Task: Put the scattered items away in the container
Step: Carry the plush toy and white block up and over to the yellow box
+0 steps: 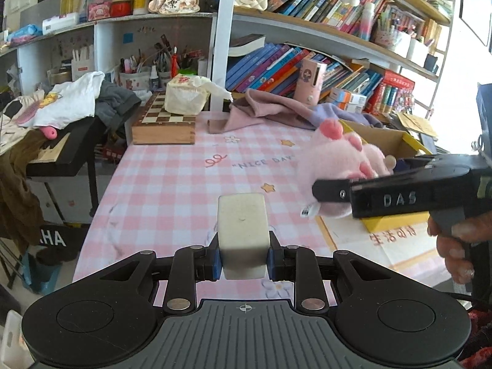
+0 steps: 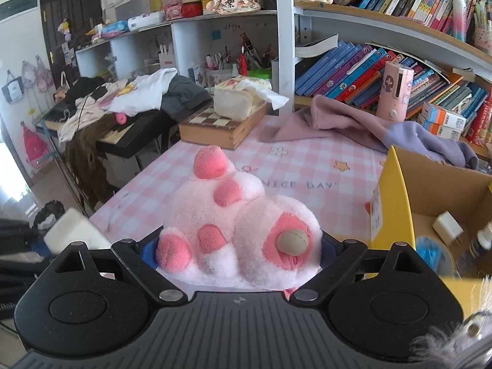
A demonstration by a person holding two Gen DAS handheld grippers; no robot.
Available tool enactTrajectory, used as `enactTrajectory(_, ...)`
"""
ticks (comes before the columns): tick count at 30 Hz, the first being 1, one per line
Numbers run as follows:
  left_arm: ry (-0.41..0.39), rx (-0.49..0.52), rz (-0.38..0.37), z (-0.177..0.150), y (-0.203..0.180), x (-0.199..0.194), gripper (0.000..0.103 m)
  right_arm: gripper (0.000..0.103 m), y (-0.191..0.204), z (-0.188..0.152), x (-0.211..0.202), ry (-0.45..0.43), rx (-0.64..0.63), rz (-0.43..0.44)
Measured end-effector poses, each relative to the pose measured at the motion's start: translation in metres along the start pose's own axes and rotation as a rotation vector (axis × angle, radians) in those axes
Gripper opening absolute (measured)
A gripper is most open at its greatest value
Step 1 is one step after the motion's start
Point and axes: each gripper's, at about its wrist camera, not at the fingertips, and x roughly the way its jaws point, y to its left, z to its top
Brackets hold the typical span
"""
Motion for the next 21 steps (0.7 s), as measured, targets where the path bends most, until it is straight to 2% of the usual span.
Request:
enactTrajectory(6, -0.024, 0.042, -0.018, -0.019, -0.016, -0.027, 0.025, 0.092, 0.011, -0.036, -0.031, 0.019, 0.01, -0.013)
enactTrajectory(11, -0.01, 0.062, -0.054, -0.034, -0.027, -0.038, 0.025, 0.092, 0.02, -0.064, -0.056, 0.029, 0.038, -0.02)
enactTrajectory(21, 0.028, 0.105, -0.134, -0.049, -0.049, -0.044, 0.025, 0.092, 0.017, -0.093, -0.089, 0.042, 0.087, -0.084)
